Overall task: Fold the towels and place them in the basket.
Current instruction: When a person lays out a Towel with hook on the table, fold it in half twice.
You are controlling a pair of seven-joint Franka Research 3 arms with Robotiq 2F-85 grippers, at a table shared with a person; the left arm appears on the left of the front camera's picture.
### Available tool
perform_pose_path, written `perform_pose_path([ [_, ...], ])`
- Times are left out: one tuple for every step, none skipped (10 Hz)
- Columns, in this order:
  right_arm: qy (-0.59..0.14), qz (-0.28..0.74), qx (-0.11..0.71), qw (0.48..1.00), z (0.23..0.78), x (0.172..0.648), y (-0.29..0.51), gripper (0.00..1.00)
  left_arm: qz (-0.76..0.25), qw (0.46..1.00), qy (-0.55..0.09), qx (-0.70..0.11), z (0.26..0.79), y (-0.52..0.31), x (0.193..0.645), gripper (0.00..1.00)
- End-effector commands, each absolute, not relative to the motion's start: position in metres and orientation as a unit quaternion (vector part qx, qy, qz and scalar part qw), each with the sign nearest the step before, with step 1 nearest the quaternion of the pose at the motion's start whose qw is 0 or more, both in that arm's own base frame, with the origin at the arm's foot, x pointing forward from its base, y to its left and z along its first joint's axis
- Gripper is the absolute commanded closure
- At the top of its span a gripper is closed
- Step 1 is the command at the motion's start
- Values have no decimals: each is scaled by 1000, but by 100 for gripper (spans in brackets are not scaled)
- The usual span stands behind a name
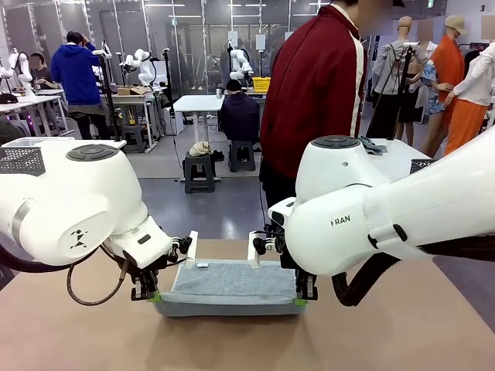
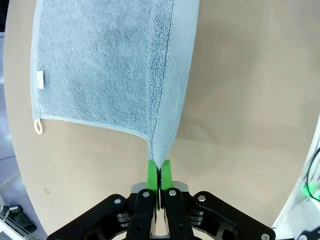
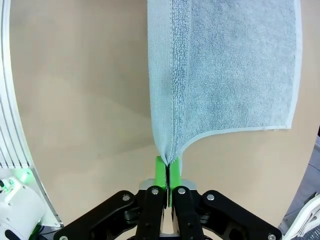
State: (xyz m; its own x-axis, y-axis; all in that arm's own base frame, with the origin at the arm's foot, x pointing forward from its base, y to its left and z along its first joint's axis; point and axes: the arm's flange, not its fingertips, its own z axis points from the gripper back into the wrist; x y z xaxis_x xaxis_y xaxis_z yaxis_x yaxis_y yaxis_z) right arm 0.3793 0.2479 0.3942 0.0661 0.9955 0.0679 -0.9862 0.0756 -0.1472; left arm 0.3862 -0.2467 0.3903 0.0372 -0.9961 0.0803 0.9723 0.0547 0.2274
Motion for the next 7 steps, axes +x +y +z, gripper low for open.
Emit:
perform_pose_path([
  [-75, 684, -21, 726, 396, 386, 246, 97, -688, 716, -105, 53, 393, -245, 392, 97],
  [-72, 686, -15, 724, 398, 394, 246, 97, -690, 716, -98, 51, 396, -249, 400, 97],
  [-69, 689, -8, 722, 401, 405, 247, 97, -691, 715, -92, 50, 400, -255, 412, 97],
  [-64, 691, -4, 720, 404, 418, 251, 97, -693, 715, -86, 48, 403, -259, 426, 97],
  [-60, 693, -1, 719, 407, 435, 255, 97, -694, 714, -79, 46, 408, -265, 444, 97],
  [-58, 693, 2, 719, 412, 449, 259, 97, -694, 715, -73, 43, 412, -269, 459, 97],
  [-55, 692, 4, 720, 415, 465, 261, 97, -691, 719, -67, 39, 416, -273, 477, 97],
])
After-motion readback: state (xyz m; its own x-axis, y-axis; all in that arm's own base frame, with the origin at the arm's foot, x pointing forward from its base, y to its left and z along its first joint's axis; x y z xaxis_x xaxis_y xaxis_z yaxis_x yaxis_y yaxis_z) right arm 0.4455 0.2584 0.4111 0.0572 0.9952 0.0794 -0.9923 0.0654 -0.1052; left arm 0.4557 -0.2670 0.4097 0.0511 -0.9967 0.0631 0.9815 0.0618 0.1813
